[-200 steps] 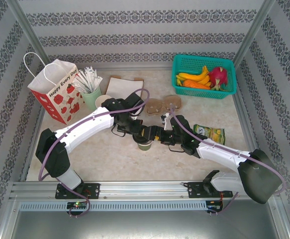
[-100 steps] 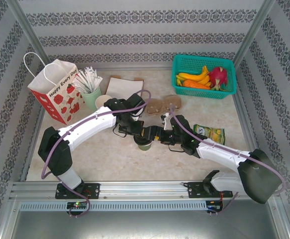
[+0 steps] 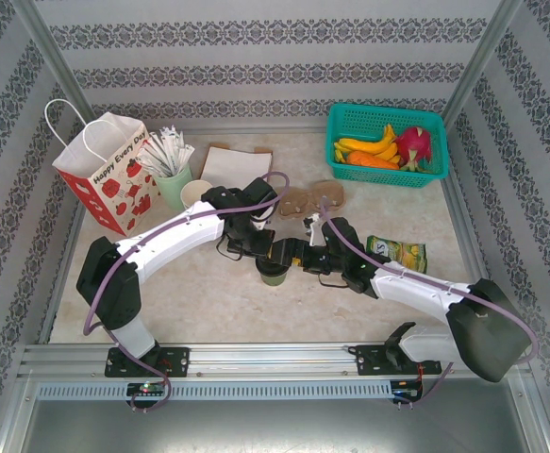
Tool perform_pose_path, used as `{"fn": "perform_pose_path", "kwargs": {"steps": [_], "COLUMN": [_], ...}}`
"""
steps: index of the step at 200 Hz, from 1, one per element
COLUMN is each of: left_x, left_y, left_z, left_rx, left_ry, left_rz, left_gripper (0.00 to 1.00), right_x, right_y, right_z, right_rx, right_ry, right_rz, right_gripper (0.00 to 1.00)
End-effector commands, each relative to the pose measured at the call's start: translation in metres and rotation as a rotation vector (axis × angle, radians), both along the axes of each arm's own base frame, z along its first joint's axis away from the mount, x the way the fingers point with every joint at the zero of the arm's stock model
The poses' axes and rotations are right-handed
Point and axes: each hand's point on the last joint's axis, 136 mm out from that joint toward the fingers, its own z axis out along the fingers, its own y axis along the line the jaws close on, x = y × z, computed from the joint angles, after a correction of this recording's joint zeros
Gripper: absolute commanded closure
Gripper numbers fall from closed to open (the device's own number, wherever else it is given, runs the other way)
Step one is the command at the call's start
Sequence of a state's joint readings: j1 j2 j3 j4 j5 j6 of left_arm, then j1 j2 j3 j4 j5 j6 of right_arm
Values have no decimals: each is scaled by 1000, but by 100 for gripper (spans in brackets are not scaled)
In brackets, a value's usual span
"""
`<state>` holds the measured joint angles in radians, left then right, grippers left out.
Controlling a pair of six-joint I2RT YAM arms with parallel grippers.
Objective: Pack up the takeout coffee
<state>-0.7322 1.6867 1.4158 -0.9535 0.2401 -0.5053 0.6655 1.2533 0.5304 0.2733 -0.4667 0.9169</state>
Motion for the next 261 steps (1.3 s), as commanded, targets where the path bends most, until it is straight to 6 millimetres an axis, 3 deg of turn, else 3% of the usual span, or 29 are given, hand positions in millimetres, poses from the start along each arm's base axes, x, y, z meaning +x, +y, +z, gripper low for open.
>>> {"fn": "perform_pose_path", "kwargs": {"steps": [1, 40, 93, 124, 156, 186, 261], "left_x": [-8, -8, -7, -8, -8, -10, -15], "left_y": [-1, 1, 0, 0, -1, -1, 3], "left_z": [-22, -22, -21, -22, -23, -28, -39], "left_rx": [22, 33, 33, 33, 34, 40, 74], "left_ry": [46, 42, 41, 44, 48, 66, 102], "left_rz": [-5, -4, -2, -2, -5, -9, -4], "left_gripper": [100, 100, 100, 100, 100, 100, 100], "right_x": [4, 1, -5, -5, -6, -8, -21], "right_y": [-9, -35, -34, -29, -26, -29, -49], "right_z": [17, 5, 0, -2, -6, -21, -54], "right_rx": [12, 9, -18, -11, -19, -73, -229], "right_ry": [-38, 20, 41, 51, 65, 118, 189], "right_rz": [-20, -75, -30, -7, 5, -9, -41], "right_gripper": [7, 20, 56, 71, 77, 83, 85]}}
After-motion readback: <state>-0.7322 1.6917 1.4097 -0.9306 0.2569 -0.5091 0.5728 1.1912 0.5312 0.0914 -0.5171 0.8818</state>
